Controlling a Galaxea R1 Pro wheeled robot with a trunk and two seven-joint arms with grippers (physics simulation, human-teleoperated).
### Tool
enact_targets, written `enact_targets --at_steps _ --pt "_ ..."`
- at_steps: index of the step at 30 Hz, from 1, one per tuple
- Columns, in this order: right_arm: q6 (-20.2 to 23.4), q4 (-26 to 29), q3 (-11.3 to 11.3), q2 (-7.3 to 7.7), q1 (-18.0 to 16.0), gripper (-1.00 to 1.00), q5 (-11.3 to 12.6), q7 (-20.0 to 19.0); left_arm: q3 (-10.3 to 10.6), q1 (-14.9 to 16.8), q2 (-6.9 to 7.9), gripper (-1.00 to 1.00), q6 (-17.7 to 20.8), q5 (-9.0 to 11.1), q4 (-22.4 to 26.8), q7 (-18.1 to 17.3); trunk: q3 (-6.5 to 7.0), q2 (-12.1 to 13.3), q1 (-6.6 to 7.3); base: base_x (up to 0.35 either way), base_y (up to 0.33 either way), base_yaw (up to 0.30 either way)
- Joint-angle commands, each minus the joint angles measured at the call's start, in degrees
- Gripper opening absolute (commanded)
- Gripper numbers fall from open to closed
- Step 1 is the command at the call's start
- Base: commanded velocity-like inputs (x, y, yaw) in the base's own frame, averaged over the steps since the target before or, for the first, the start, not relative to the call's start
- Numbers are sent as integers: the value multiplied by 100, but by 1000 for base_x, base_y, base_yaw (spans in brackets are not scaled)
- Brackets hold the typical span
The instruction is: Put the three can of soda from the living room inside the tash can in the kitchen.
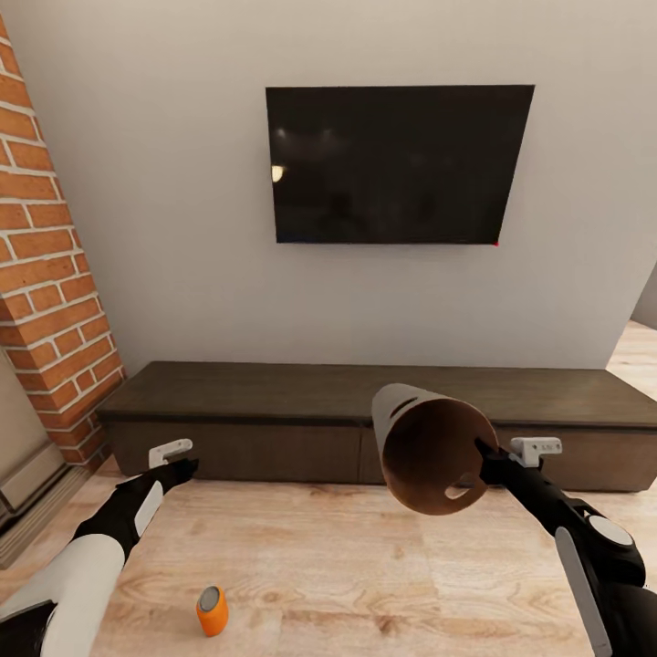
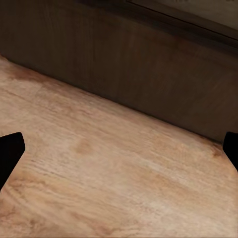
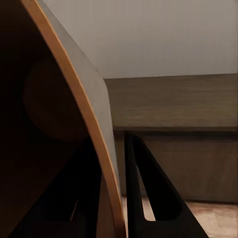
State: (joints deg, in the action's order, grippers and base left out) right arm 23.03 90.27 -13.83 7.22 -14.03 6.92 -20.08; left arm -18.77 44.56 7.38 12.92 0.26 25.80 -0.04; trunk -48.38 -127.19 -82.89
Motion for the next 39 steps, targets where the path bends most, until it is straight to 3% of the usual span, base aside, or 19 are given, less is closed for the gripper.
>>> enact_targets --at_steps 1,8,18,23,30,39 --pt "9 10 -6 -1 -3 -100 82 -22 1 0 0 100 0 0 -3 -1 1 0 0 256 110 0" --pt "7 9 -33 -1 -3 -100 82 -16 282 0 0 100 -4 7 -144 -4 1 0 0 282 120 0" --pt "-159 3 -37 -1 -3 -100 82 51 359 0 0 100 7 10 -171 -5 1 0 0 94 34 0" --pt "-167 6 -34 -1 -2 -100 84 56 551 0 0 100 49 6 -176 -12 -89 -201 -109 4 1 0" --pt "-175 24 9 -1 -3 -100 90 30 627 0 0 100 137 -5 -199 -14 -214 -482 -263 0 0 0" --pt "-321 34 11 -2 -3 -100 91 -2 784 0 0 100 415 -8 -738 -3 -376 -843 -461 0 0 0"
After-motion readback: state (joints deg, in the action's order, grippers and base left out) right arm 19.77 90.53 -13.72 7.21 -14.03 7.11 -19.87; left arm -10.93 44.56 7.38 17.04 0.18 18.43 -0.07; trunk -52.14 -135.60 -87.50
